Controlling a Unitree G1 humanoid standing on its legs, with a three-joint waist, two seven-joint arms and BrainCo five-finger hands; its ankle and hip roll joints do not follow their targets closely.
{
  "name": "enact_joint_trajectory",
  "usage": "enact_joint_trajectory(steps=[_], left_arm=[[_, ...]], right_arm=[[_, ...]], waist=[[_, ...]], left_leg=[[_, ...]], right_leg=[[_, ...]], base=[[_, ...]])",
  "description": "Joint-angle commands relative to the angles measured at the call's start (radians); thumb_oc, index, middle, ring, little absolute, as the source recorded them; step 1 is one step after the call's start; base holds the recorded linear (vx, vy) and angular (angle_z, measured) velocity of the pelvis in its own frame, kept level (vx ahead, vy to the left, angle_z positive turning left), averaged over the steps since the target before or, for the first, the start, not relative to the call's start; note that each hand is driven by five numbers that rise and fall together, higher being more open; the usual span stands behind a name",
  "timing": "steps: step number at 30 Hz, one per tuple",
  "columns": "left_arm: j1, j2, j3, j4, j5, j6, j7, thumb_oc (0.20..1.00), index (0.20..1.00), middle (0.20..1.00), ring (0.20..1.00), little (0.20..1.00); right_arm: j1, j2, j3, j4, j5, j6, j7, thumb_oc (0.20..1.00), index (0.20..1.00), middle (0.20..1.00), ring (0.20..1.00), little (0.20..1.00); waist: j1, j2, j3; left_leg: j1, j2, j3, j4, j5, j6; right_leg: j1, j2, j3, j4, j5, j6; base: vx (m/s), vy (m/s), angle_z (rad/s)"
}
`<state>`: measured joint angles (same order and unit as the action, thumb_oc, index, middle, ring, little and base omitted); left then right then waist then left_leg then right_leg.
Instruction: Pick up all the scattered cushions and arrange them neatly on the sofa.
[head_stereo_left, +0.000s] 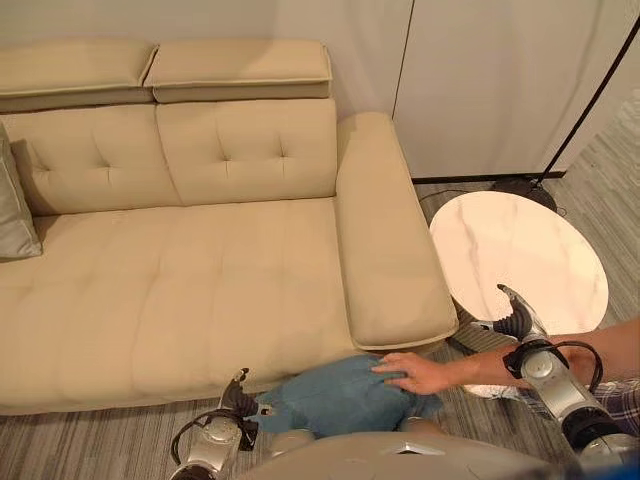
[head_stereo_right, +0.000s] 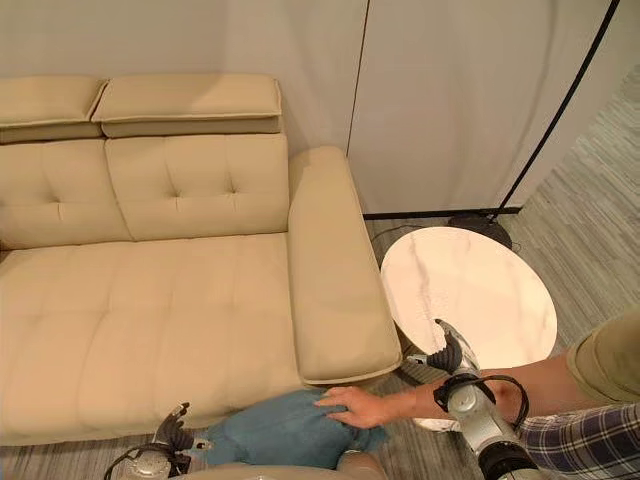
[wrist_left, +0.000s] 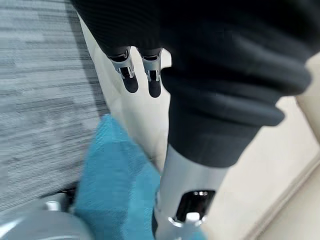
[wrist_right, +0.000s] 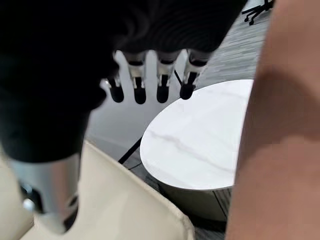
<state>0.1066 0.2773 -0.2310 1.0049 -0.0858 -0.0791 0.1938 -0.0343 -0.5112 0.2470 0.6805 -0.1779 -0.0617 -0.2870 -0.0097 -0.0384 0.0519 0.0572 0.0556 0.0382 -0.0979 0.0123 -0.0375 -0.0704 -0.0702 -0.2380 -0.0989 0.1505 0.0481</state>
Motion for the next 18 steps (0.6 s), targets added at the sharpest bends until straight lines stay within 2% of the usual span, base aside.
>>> enact_joint_trajectory(steps=[1, 18], left_arm=[[-0.048, 0.000, 0.009, 0.019, 0.036, -0.014, -0.001, 1.000, 1.000, 1.000, 1.000, 1.000], [-0.065, -0.016, 0.027, 0.120, 0.057, -0.002, 0.019, 1.000, 1.000, 1.000, 1.000, 1.000]], right_arm=[[-0.055, 0.000, -0.017, -0.003, 0.022, -0.039, -0.016, 1.000, 1.000, 1.000, 1.000, 1.000], [-0.056, 0.041, 0.010, 0.052, 0.022, -0.033, -0.013, 1.000, 1.000, 1.000, 1.000, 1.000]], waist=[[0.008, -0.016, 0.002], [0.004, -0.013, 0.001]], left_leg=[[-0.017, 0.013, 0.032, 0.011, -0.017, -0.058], [-0.009, 0.016, 0.025, 0.011, -0.014, -0.058]], right_leg=[[0.103, -0.040, 0.009, 0.012, -0.148, 0.104], [0.116, -0.036, 0.006, 0.012, -0.153, 0.096]], base=[[0.00, 0.000, 0.00], [0.00, -0.004, 0.01]])
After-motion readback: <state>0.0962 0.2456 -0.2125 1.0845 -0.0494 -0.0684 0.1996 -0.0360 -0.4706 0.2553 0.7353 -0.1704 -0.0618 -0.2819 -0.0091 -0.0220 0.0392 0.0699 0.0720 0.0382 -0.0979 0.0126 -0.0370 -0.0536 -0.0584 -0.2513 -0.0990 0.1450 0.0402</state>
